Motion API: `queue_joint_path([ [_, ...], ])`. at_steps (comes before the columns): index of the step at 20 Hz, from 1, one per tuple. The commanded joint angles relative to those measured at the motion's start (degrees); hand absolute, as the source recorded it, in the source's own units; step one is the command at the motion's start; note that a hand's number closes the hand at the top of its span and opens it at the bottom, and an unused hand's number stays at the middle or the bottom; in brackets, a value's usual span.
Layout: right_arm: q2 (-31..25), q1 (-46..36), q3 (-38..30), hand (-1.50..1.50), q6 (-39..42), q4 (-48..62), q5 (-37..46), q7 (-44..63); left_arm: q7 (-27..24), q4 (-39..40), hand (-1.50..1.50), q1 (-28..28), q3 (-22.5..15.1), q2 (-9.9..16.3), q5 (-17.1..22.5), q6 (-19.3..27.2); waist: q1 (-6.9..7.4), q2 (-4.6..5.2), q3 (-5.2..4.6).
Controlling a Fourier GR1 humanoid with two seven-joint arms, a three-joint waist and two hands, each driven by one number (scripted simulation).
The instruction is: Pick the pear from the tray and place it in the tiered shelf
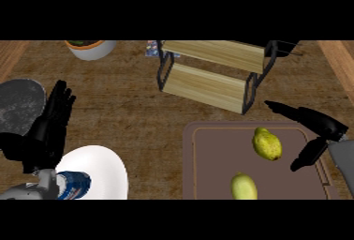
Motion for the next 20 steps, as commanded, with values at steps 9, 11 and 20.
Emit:
queue_joint_path([
  [9,7.11,-1.60,-1.07,-1.50,-1.52,-0.27,2.26,2.27,1.52,-0.45,0.00,-1.17,3.66,-2.40,-2.43,-3.04,-0.11,-0.05,0.00],
  [11,6.23,-2.61,-0.30,-1.50,-2.14,4.62,4.99,-2.74,1.90,-1.11,0.00,-0.65,2.14,-4.21,-4.13,-2.40,0.02,-0.01,0.01],
  [20,9.65,0.39,3.64,1.50,-8.80,1.02,10.20,-6.11,-1.13,0.96,0.00,-0.43,4.45,-4.18,-3.40,-5.20,-0.04,-0.01,0.01],
])
